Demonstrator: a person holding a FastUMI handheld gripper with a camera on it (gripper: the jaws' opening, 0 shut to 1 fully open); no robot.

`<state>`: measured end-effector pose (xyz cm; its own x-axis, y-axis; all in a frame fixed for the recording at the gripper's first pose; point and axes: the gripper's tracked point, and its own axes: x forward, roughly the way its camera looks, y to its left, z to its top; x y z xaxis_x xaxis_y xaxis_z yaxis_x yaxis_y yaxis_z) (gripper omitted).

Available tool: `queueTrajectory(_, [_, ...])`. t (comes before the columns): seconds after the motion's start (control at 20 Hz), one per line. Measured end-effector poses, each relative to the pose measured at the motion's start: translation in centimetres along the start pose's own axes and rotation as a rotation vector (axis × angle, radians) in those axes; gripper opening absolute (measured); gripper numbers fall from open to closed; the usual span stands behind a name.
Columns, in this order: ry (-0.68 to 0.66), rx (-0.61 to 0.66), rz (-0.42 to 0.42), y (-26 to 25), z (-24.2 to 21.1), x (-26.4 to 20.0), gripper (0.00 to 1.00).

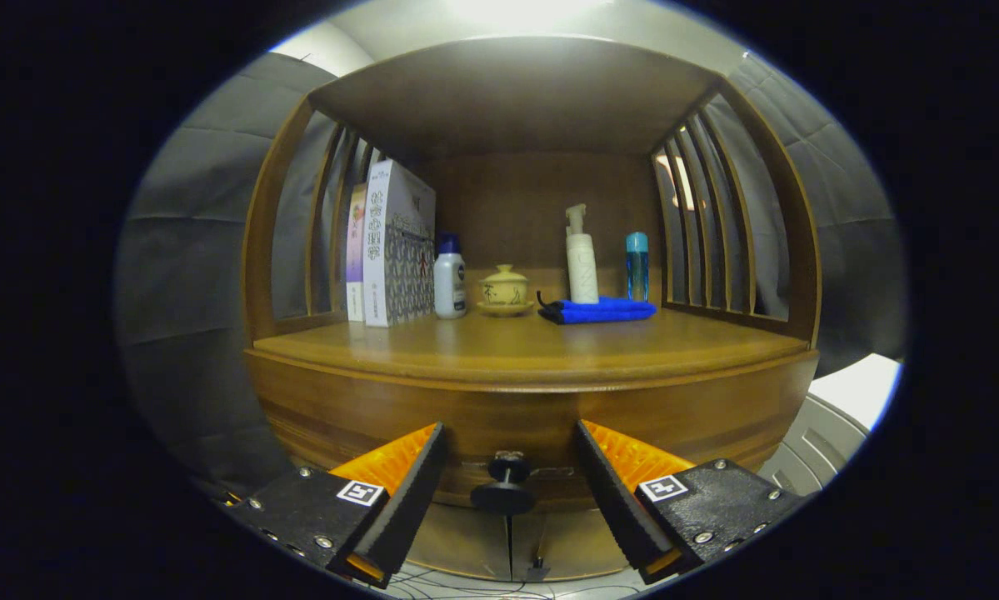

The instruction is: Pull open the drawer, take out the items inside it, and place them on the countertop above the cabinet.

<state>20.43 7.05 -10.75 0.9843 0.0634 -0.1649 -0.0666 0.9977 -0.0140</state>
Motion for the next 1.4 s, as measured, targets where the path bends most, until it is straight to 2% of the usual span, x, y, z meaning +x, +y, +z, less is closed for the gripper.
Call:
queueTrajectory(0.05, [0.024, 0.012, -0.004, 0.0, -0.8, 0.0, 0.95])
queueTrajectory(0.2, [0.083, 0.029, -0.013, 0.0, -2.6, 0.2, 0.86])
queueTrajectory(0.55, [0.076, 0.030, -0.024, 0.2, -2.8, 0.4, 0.49])
queueTrajectory(0.9, [0.076, 0.024, -0.048, 0.2, -2.9, 0.7, 0.50])
queueTrajectory(1.2, [0.066, -0.020, -0.082, 0.2, -2.9, 0.6, 0.36])
queueTrajectory(1.4, [0.069, -0.028, -0.087, 0.2, -3.0, 0.3, 0.36])
